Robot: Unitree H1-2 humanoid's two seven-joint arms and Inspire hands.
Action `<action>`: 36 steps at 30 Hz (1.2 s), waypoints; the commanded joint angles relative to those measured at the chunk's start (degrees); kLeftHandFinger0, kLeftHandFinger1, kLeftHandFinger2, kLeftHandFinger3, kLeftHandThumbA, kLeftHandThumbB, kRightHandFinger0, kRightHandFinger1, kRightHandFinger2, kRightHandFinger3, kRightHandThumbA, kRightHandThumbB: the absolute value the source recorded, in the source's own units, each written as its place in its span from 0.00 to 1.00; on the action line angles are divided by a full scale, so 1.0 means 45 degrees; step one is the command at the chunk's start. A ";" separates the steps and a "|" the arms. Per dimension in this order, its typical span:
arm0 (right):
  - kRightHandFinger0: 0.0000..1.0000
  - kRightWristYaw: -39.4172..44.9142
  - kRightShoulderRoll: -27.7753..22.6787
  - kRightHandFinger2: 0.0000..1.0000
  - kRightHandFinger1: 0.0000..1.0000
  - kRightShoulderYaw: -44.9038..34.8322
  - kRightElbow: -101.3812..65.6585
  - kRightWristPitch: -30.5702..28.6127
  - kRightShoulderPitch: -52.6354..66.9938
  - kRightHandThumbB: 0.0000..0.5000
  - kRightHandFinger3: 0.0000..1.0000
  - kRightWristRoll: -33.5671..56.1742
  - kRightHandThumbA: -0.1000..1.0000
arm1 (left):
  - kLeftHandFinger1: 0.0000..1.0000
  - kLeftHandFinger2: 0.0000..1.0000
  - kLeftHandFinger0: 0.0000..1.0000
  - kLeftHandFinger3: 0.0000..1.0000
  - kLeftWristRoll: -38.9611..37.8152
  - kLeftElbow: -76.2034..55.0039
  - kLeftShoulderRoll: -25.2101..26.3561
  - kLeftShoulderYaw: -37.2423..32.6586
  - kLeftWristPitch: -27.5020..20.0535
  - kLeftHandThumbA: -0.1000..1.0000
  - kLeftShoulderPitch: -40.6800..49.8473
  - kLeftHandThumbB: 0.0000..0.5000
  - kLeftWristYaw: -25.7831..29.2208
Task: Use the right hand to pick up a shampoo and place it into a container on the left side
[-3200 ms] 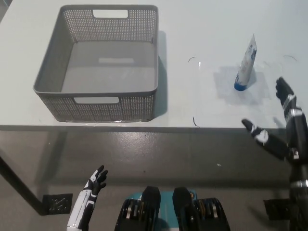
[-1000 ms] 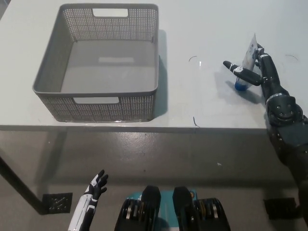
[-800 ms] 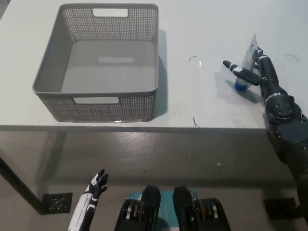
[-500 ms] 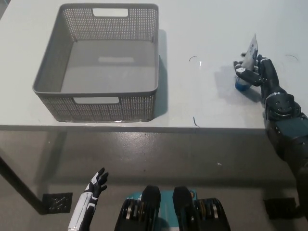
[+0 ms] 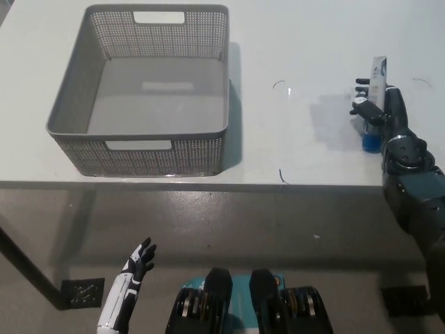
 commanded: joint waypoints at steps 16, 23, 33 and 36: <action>0.00 -0.0178 0.1125 0.70 0.29 0.0014 -0.2934 -0.1118 -0.2045 0.29 0.64 0.0340 0.00 | 1.00 1.00 1.00 1.00 -0.0076 -0.0198 0.0163 -0.0009 -0.0476 1.00 -0.0316 0.42 -0.0104; 0.00 -0.0382 0.2233 0.70 0.32 0.0690 -0.3766 -0.0644 -0.2629 0.34 0.70 -0.0135 0.00 | 1.00 1.00 1.00 1.00 -0.0103 -0.0172 0.0162 -0.0009 -0.0471 1.00 -0.0283 0.47 -0.0179; 0.02 -0.0839 0.4103 0.80 0.40 0.1206 -0.3371 -0.0798 -0.3439 0.35 0.72 -0.0305 0.00 | 1.00 1.00 1.00 1.00 -0.0213 -0.0150 0.0155 -0.0004 -0.0476 1.00 -0.0234 0.45 -0.0298; 0.00 -0.0850 0.4707 0.78 0.37 0.1301 -0.3123 -0.0870 -0.3635 0.33 0.71 -0.0260 0.00 | 1.00 1.00 1.00 1.00 -0.0171 -0.0113 0.0140 0.0015 -0.0417 1.00 -0.0239 0.47 -0.0289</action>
